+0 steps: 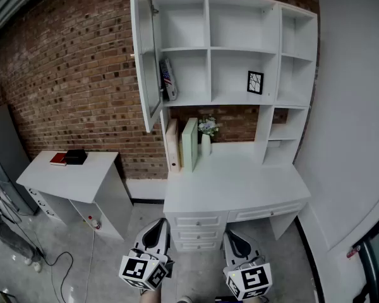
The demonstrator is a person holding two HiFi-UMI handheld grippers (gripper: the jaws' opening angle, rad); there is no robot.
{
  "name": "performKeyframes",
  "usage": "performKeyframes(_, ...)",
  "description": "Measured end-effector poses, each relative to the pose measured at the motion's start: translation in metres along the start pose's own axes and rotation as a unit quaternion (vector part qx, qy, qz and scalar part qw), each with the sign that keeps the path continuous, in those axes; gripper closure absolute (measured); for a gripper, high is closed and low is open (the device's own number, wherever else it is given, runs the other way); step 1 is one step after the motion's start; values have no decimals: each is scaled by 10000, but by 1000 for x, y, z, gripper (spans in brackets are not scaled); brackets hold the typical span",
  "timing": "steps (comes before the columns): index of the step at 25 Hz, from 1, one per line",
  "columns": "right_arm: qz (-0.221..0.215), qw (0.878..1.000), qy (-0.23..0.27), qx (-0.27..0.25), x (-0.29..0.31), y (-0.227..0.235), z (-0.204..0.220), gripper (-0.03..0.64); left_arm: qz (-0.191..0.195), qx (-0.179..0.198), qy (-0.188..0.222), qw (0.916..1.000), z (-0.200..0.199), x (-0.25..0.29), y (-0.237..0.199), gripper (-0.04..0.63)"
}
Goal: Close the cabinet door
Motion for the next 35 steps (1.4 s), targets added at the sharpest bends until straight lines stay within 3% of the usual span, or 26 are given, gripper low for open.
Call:
performKeyframes(11,-229,9996,149,-106,-13,-19,-5,617,-100,-89,79,9999,-9,-26,-2,588)
performKeyframes(19,-374,9992,98,-109,23,-13,10,617,-496,-30,145,9987,-2,-7,-37,588)
performKeyframes(27,-417,9990,-1,-190,142,23,36,617,-550,21,190,9983,22,91,-114,588)
performKeyframes(35,-439,9987,209,-181,280,48,31,617,-472,256,308,9981,15,200,-197,588)
Point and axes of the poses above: the fingertips, and each gripper's own axes: x forward along the fingers, y to its right, z out of its underside, the point moved 6 cm from there along -x, backward along the fingers, and after that the axes turned 5 degrees about y, right-handed, at the moved point
